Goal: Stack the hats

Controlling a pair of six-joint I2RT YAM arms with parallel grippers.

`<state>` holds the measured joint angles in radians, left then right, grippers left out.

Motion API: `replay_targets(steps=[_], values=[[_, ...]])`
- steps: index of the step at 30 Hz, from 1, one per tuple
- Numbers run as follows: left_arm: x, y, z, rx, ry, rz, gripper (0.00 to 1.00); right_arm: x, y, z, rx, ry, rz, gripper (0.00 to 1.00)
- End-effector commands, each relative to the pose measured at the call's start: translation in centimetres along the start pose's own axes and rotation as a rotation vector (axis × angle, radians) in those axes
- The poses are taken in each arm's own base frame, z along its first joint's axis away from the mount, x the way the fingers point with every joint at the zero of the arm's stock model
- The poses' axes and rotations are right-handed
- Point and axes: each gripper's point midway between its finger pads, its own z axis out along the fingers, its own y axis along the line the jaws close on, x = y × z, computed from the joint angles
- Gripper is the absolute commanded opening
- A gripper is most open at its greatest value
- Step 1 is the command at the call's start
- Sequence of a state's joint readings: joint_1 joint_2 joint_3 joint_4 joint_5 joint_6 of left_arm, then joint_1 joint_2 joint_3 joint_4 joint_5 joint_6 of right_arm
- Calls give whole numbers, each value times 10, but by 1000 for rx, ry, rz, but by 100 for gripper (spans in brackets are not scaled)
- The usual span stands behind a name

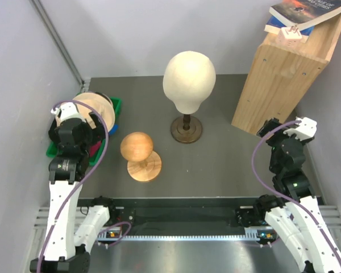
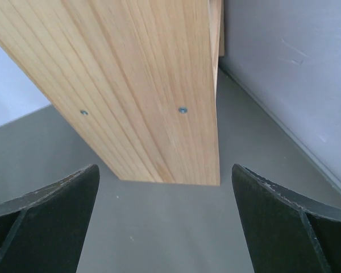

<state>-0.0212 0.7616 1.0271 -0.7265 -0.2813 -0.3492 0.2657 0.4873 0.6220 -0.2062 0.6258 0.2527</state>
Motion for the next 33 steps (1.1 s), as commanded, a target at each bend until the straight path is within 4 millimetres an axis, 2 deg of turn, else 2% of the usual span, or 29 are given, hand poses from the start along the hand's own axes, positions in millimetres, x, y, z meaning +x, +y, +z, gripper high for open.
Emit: replay_targets(steps=[1, 2, 4, 7, 8, 9, 10, 11, 12, 13, 14, 15, 18, 21, 23, 25, 26, 28, 29, 32, 33], values=[[-40, -13, -24, 100, -142, 60, 99, -31, -2, -5, 32, -54, 56, 100], [-41, -21, -28, 159, -153, 97, 99, -36, -3, -6, 36, -57, 60, 100], [-50, -22, -29, 163, -206, 99, 99, -38, -3, -7, 37, -60, 60, 100], [-56, -19, -13, 101, -182, 98, 99, -45, -2, -7, 33, -69, 57, 100], [-67, -21, -13, 94, -190, 108, 99, -47, -1, -7, 32, -65, 57, 100], [-65, -19, 6, 43, -141, 123, 99, -49, 0, -8, 31, -65, 60, 100], [-68, -16, 13, 6, -128, 124, 99, -49, 3, -7, 20, -56, 60, 100], [-85, -14, 12, -36, -144, 106, 99, -51, 5, -7, 12, -49, 62, 100], [-83, -13, 32, -88, -101, 120, 99, -52, 6, -8, 4, -46, 64, 100], [-92, -5, 36, -155, -111, 121, 99, -51, 10, -8, -17, -34, 65, 100], [-106, -6, 39, -176, -129, 125, 99, -54, 13, -10, -28, -32, 79, 100], [-104, -6, 53, -208, -96, 141, 99, -51, 14, -11, -36, -14, 78, 100], [-113, -3, 73, -272, -81, 161, 99, -46, 20, -16, -75, 17, 110, 100], [-113, 9, 83, -365, -63, 159, 99, -40, 27, -20, -123, 45, 132, 100], [-114, 30, 86, -417, -59, 122, 99, -36, 28, -22, -132, 58, 136, 100], [-112, 42, 86, -433, -62, 87, 99, -33, 32, -23, -152, 75, 132, 100], [-113, 57, 85, -463, -67, 44, 99, -30, 34, -22, -157, 85, 127, 100], [-106, 68, 87, -466, -49, -2, 99, -26, 37, -20, -166, 100, 127, 100], [-105, 83, 86, -498, -44, -34, 99, -23, 38, -20, -168, 108, 126, 100], [-92, 86, 93, -472, -15, -68, 99, -17, 42, -18, -187, 120, 132, 100], [-88, 82, 97, -444, -3, -72, 99, -15, 45, -18, -196, 125, 134, 100]])
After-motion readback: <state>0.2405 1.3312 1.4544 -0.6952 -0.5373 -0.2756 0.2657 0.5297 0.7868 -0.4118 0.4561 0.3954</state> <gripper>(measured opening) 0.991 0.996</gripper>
